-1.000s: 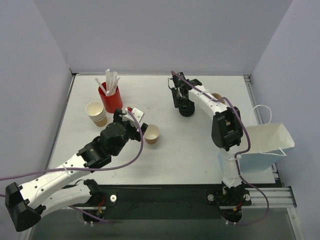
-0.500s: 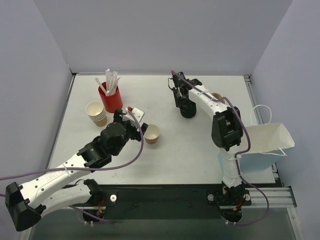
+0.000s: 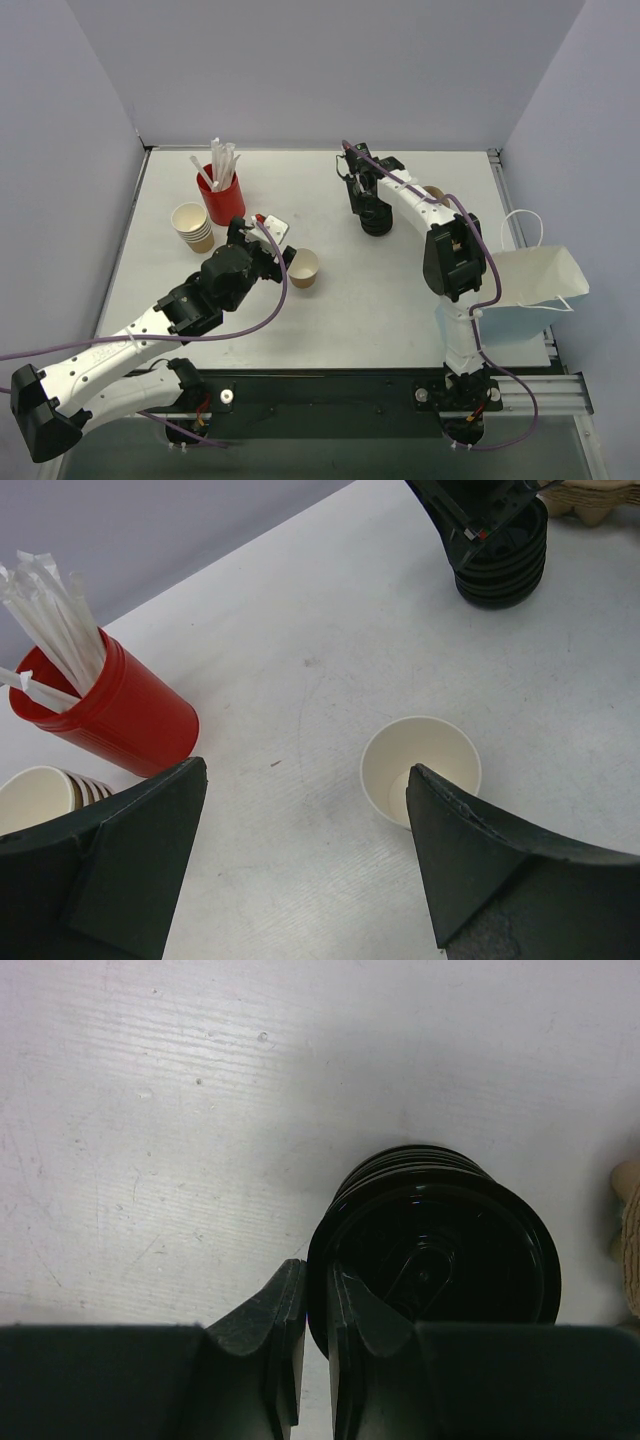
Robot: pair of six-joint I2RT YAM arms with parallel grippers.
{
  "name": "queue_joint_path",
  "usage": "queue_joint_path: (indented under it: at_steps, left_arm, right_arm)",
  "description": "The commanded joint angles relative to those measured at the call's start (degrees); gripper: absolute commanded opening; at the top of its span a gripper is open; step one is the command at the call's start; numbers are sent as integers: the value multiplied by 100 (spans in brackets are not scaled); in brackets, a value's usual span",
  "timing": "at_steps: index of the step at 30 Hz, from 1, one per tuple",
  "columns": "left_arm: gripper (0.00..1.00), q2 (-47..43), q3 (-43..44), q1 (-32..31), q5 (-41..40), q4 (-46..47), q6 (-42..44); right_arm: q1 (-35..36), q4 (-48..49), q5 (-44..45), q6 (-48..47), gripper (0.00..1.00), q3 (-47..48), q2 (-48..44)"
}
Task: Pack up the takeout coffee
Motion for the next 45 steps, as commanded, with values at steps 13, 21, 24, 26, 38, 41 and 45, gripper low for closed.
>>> queue_joint_path:
  at_steps: [13, 21, 24, 26, 38, 41, 45]
  left_arm:
    - [91, -169, 80, 13, 61, 207, 104]
    - [90, -231, 141, 14, 254, 49, -168]
    - [89, -213, 281, 14, 552, -39, -528]
    - [86, -152, 456, 22, 850, -205, -965]
    - [84, -81, 502, 101, 835, -329, -1215]
    - [84, -90, 344, 101, 782, -224, -1197]
    - [84, -11, 387, 110, 879, -232, -1171]
  right_arm:
    - [-64, -218, -45, 320, 9, 227, -421]
    - [-178, -218, -255, 461, 6, 113, -544]
    - [-205, -218, -353, 496, 7, 95, -658]
    - [-196, -218, -361, 487, 9, 60, -650]
    - [-258, -218, -599, 347, 12, -107, -474]
    - [-249, -218, -564, 355, 9, -116, -535]
    - [-257, -227, -555, 338, 6, -98, -649]
